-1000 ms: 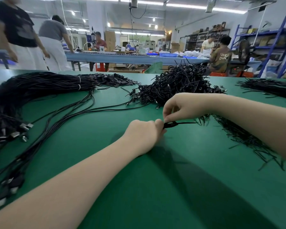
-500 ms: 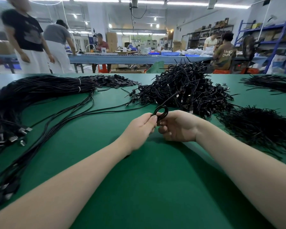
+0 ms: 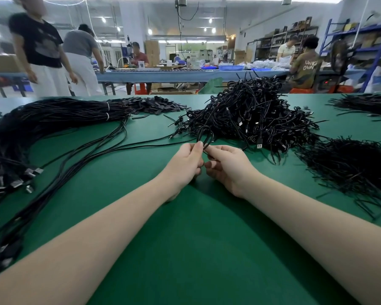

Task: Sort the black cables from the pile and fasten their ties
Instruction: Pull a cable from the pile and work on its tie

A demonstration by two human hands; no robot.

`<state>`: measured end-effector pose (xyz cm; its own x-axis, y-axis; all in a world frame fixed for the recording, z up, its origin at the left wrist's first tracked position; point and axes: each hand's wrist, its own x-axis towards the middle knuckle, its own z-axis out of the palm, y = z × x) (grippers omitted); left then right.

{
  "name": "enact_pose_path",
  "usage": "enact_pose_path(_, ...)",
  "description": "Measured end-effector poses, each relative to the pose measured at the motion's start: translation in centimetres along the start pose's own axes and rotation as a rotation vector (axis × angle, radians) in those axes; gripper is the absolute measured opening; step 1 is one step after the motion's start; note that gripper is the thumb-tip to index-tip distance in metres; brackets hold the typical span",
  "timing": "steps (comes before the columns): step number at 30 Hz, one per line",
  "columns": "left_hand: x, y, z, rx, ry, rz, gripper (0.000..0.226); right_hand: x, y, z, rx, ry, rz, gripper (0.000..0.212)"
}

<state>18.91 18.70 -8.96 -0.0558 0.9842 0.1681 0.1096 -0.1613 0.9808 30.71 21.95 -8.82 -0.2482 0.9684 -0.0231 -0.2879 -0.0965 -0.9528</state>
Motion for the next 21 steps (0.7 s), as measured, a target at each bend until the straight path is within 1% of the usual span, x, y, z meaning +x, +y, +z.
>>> enact_pose_path(3, -0.1, -0.1, 0.2, -0.021, 0.049, 0.008, 0.008, -0.3, 0.0, 0.1, 0.001, 0.005, -0.006, 0.013)
enact_pose_path(8, 0.0, -0.1, -0.1, -0.043, 0.098, 0.012, 0.016, -0.7, -0.3, 0.2, -0.023, -0.016, -0.015, 0.013)
enact_pose_path(14, 0.2, -0.1, -0.7, -0.136, 0.081, -0.054, 0.023, -1.2, -0.3, 0.1, -0.064, -0.086, -0.043, 0.006)
enact_pose_path(18, 0.2, -0.1, -1.0, -0.171, 0.020, -0.071, 0.023, -1.2, -0.4, -0.1, -0.113, -0.064, -0.049, 0.008)
enact_pose_path(21, 0.1, -0.1, -1.1, -0.183, -0.007, -0.077, 0.025, -1.1, -0.7, -0.2, -0.143, -0.064, -0.031, 0.004)
